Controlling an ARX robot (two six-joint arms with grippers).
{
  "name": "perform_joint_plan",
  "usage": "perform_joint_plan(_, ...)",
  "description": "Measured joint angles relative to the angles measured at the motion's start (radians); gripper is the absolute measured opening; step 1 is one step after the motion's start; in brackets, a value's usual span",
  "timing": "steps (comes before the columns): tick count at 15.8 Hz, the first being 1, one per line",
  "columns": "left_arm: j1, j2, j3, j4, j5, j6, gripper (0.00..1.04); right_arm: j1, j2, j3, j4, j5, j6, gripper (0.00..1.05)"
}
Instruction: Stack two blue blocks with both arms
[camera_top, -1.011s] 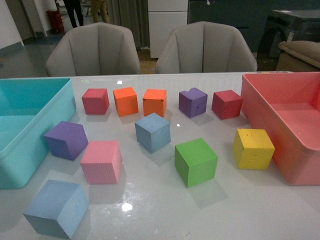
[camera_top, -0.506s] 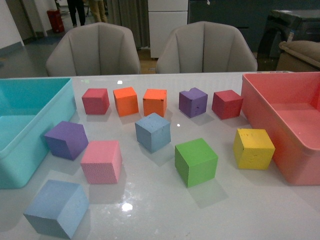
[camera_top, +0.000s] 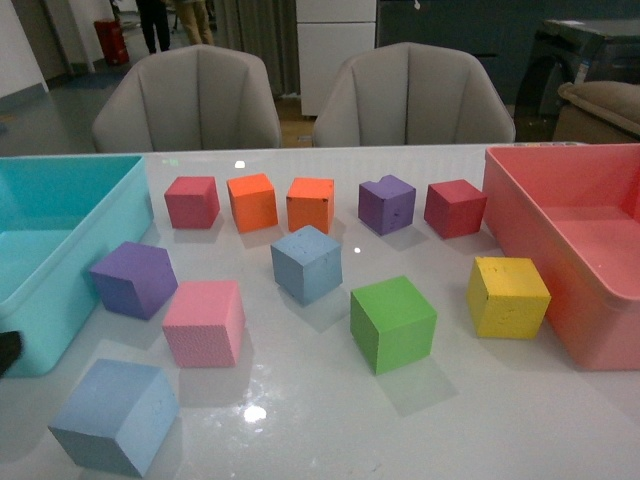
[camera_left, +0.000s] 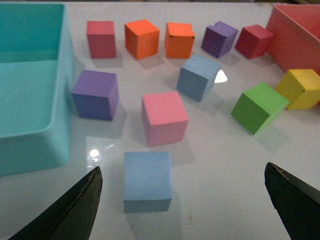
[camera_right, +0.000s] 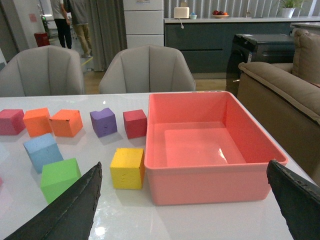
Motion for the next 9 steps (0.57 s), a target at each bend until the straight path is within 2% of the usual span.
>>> perform_joint_plan(3,-0.064,0.477,0.079,0.23,-0.068,0.024,0.98,0.0,0.0,0.0,0.0,0.0,0.0,0.98)
perform_joint_plan(9,-0.038,0.79,0.183,0.301,-0.065,0.028,0.98,0.0,0.0,0.0,0.0,0.0,0.0,0.98)
